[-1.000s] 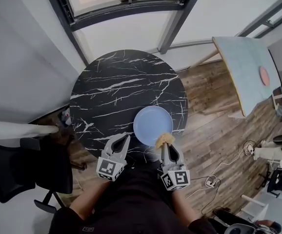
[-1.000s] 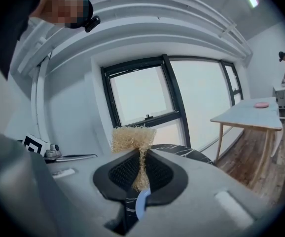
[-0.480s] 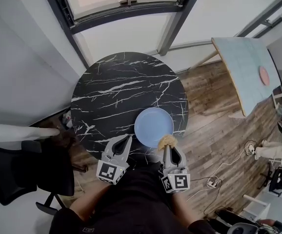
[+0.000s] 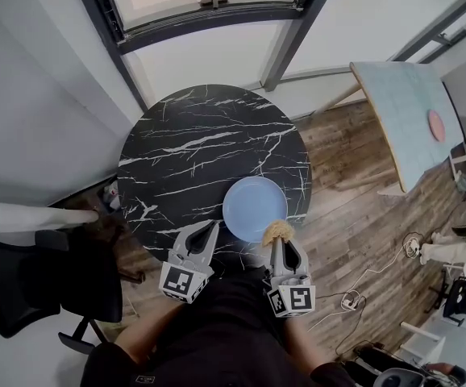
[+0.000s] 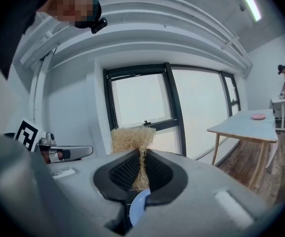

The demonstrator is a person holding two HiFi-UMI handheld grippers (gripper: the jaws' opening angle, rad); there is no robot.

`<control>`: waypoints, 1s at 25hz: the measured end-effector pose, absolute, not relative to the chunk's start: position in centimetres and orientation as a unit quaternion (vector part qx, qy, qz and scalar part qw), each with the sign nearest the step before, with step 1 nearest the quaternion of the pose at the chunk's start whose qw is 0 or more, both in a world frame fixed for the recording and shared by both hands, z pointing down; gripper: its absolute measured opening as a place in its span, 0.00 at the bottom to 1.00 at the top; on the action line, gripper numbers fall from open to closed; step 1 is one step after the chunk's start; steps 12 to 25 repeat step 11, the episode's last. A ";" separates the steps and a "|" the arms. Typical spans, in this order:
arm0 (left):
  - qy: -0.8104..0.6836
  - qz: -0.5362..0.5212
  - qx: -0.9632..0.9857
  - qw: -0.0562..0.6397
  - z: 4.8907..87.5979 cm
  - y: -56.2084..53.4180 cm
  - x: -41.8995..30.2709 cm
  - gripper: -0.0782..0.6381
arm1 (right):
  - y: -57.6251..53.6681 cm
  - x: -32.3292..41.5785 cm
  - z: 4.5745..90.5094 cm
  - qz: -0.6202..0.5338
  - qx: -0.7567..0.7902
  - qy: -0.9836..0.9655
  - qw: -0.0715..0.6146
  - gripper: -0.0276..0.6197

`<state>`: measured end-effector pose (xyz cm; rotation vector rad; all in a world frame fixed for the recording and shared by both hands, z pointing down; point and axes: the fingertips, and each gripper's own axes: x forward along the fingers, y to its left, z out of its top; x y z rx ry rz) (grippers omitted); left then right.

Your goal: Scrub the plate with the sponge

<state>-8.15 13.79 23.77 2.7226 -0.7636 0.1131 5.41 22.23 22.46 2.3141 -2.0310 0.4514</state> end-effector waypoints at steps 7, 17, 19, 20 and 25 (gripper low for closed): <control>-0.271 0.039 0.949 0.156 23.7 13.9 -8.4 0.11 | 22.2 5.4 22.5 0.147 0.742 -0.653 0.016 0.08; -0.270 0.038 0.950 0.155 23.5 13.8 -8.4 0.11 | 22.2 5.3 22.5 0.146 0.740 -0.657 0.017 0.08; -0.270 0.038 0.950 0.155 23.5 13.8 -8.4 0.11 | 22.2 5.3 22.5 0.146 0.740 -0.657 0.017 0.08; -0.270 0.038 0.950 0.155 23.5 13.8 -8.4 0.11 | 22.2 5.3 22.5 0.146 0.740 -0.657 0.017 0.08; -0.270 0.038 0.950 0.155 23.5 13.8 -8.4 0.11 | 22.2 5.3 22.5 0.146 0.740 -0.657 0.017 0.08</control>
